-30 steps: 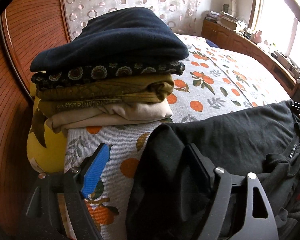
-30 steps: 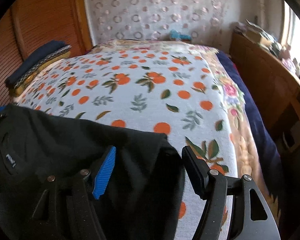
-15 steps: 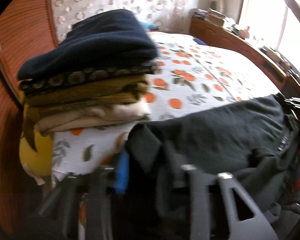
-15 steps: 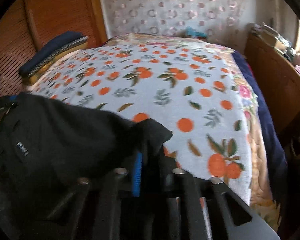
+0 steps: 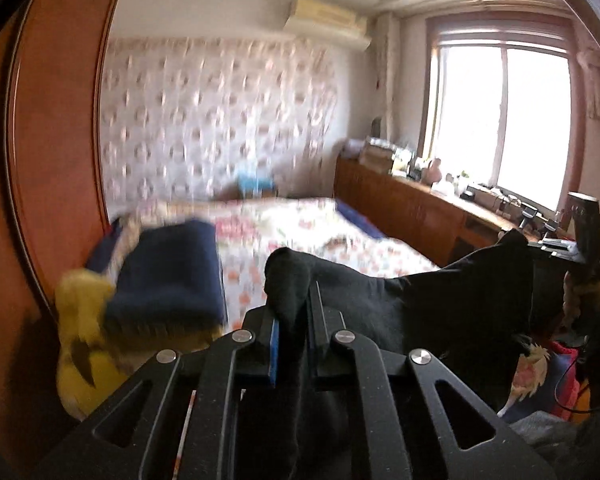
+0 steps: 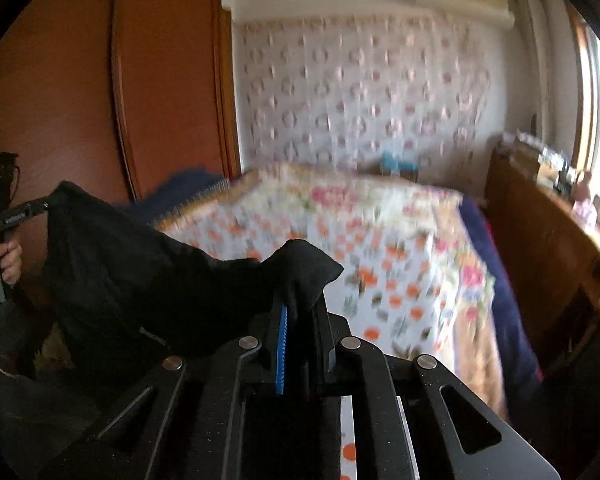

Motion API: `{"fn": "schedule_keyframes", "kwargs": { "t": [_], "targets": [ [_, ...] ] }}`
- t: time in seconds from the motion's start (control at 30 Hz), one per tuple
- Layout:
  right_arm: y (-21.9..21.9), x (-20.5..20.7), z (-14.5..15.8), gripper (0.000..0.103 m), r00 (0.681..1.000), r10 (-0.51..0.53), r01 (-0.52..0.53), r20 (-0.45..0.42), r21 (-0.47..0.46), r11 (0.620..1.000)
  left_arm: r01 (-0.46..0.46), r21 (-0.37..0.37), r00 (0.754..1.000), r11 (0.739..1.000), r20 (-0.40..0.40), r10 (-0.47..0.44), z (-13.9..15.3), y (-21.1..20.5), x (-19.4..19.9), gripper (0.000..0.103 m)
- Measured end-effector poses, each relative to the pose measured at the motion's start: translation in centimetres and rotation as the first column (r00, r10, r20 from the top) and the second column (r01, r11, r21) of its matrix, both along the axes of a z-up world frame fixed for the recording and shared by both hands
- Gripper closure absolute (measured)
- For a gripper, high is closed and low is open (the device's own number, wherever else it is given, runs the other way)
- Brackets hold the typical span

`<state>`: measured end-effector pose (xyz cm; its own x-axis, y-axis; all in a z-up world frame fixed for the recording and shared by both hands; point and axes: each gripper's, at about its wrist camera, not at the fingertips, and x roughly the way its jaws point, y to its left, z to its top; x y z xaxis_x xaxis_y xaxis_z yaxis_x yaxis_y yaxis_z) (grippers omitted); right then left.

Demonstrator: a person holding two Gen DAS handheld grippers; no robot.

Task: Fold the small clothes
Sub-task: 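Grasp the folded black shirt with both grippers and lift it up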

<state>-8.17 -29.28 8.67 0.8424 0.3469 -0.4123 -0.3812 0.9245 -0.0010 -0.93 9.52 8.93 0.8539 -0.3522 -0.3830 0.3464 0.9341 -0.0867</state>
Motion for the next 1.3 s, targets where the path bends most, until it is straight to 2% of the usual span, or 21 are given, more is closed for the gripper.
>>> {"fn": "schedule_keyframes", "kwargs": {
  "t": [0.23, 0.47, 0.63, 0.77, 0.9, 1.03, 1.17, 1.3],
  "targets": [
    [-2.3, -5.4, 7.4, 0.093, 0.981, -0.004, -0.012, 0.196, 0.081, 0.997, 0.011, -0.016, 0.989, 1.000, 0.146, -0.008, 5.9, 0.4, -1.1, 0.092],
    [-2.8, -8.0, 13.1, 0.093, 0.946, -0.028, 0.029, 0.323, 0.003, 1.000, 0.003, -0.012, 0.956, 1.000, 0.293, 0.001, 11.6, 0.2, -1.3, 0.092],
    [-3.5, -9.5, 15.6, 0.093, 0.919, -0.069, 0.070, 0.388, 0.012, 0.997, -0.004, -0.035, 0.929, 0.999, 0.370, 0.017, 14.5, 0.3, -1.6, 0.092],
    [-3.6, -11.6, 16.0, 0.093, 0.900, -0.097, 0.102, 0.425, 0.012, 0.995, -0.010, -0.038, 0.922, 0.999, 0.386, 0.024, 14.6, 0.6, -1.3, 0.092],
    [-1.9, -12.4, 14.3, 0.093, 0.895, -0.115, 0.134, 0.431, -0.014, 0.991, -0.020, -0.029, 0.922, 0.999, 0.386, 0.030, 14.3, -0.2, -0.3, 0.092],
    [0.2, -10.7, 13.7, 0.093, 0.907, -0.136, 0.170, 0.399, -0.053, 0.984, -0.025, -0.028, 0.928, 0.999, 0.371, 0.033, 13.7, -0.9, 1.3, 0.092],
    [1.0, -10.3, 15.1, 0.093, 0.917, -0.142, 0.180, 0.373, -0.067, 0.981, -0.036, -0.035, 0.936, 0.999, 0.349, 0.046, 13.0, -0.9, 2.7, 0.092],
    [0.8, -6.3, 15.8, 0.093, 0.935, -0.151, 0.190, 0.320, -0.094, 0.977, -0.066, -0.014, 0.953, 0.998, 0.297, 0.067, 10.3, -1.5, 6.3, 0.092]
  ]
}}
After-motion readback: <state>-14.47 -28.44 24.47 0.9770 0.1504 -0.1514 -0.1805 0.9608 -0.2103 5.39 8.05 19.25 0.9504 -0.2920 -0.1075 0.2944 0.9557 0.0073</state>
